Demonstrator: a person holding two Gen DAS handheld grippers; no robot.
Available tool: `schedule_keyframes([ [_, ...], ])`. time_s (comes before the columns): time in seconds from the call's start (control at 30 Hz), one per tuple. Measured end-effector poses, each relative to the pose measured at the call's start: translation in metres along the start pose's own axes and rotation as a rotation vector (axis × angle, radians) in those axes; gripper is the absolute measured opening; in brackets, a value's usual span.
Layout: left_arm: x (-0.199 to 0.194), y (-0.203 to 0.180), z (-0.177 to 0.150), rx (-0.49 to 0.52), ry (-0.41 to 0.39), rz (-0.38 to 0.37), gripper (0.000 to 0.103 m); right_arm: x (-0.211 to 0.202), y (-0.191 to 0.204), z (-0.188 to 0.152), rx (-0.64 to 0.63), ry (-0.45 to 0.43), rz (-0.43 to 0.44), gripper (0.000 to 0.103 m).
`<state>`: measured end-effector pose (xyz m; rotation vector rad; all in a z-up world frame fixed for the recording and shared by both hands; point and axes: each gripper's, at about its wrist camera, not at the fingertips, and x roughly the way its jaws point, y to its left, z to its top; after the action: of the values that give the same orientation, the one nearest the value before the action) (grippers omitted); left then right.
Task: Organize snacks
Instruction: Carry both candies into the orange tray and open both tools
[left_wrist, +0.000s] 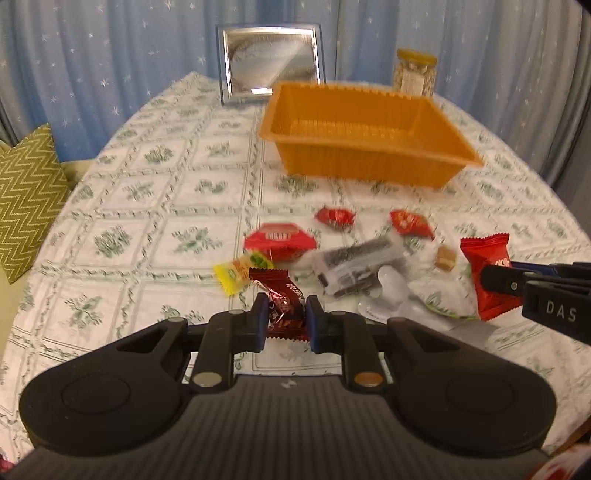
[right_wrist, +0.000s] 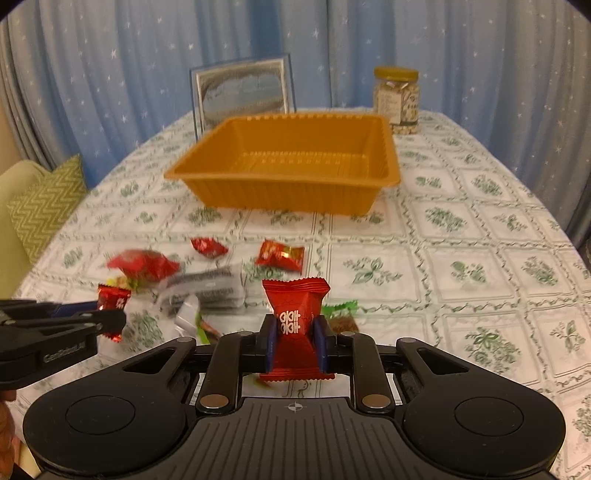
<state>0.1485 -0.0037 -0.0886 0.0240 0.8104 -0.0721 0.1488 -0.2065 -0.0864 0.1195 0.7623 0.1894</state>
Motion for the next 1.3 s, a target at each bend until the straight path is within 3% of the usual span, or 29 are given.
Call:
schedule_keyframes([
  [0.33, -0.009, -0.011, 0.074, 0.051, -0.124, -0.058, 0.019, -0.015, -0.01, 0.071, 0.018, -0.111, 0.028, 0.021],
  [0.5, 0.015, -0.021, 0.124, 0.07, -0.18, -0.116, 0.019, 0.01, -0.025, 0.122, 0.028, -0.148, 0.023, 0.021],
  [0.7, 0.066, -0.025, 0.161, 0.071, -0.177, -0.151, 0.019, 0.063, -0.048, 0.162, 0.084, -0.112, 0.026, 0.021],
  [0.9, 0.103, -0.02, 0.171, 0.053, -0.15, -0.163, 0.019, 0.099, -0.06, 0.167, 0.105, -0.075, 0.024, 0.021],
  [1.2, 0.126, -0.02, 0.169, 0.057, -0.133, -0.17, 0.02, 0.121, -0.064, 0.162, 0.141, -0.052, 0.05, 0.021],
  [1.27, 0.128, -0.021, 0.169, 0.059, -0.129, -0.178, 0.025, 0.122, -0.063, 0.161, 0.138, -0.057, 0.057, 0.022],
  [1.3, 0.128, -0.021, 0.169, 0.061, -0.126, -0.174, 0.04, 0.121, -0.063, 0.16, 0.143, -0.073, 0.058, 0.022],
])
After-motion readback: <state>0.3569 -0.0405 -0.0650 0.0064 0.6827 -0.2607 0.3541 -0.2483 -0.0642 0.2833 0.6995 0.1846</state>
